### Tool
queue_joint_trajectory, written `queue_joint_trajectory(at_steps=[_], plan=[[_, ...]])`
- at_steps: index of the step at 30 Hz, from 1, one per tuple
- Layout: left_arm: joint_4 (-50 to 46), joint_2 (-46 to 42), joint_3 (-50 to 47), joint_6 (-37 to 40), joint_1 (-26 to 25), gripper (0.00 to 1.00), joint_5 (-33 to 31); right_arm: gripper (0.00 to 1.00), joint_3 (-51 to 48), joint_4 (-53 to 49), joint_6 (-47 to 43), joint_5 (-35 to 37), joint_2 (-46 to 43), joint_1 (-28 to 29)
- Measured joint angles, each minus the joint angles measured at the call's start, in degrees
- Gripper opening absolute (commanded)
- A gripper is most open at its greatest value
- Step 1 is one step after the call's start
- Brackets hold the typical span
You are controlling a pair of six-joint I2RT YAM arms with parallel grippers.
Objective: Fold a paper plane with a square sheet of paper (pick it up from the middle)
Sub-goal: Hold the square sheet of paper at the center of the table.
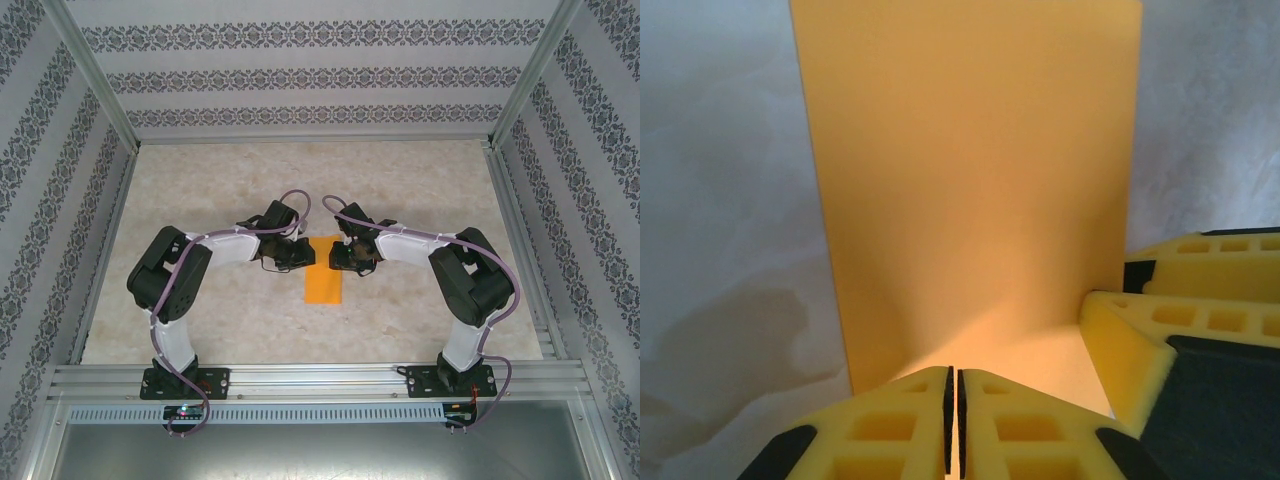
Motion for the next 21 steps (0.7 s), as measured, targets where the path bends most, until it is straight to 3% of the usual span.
queue_joint_trajectory(at_steps=[3,14,21], plan=[[0.0,0.5,0.1,0.2,0.0,0.1,-0.4,0.33,0.0,0.0,0.0,0.0,0.0,0.0],[-0.5,1.9,0.7,2.9,-0.1,0.1,-1.7,0.34,0.0,0.0,0.0,0.0,0.0,0.0],[-1.0,2.6,1.7,4.3,-0.3,0.1,-2.1,0.4,0.0,0.0,0.0,-0.1,-0.6,0.4]])
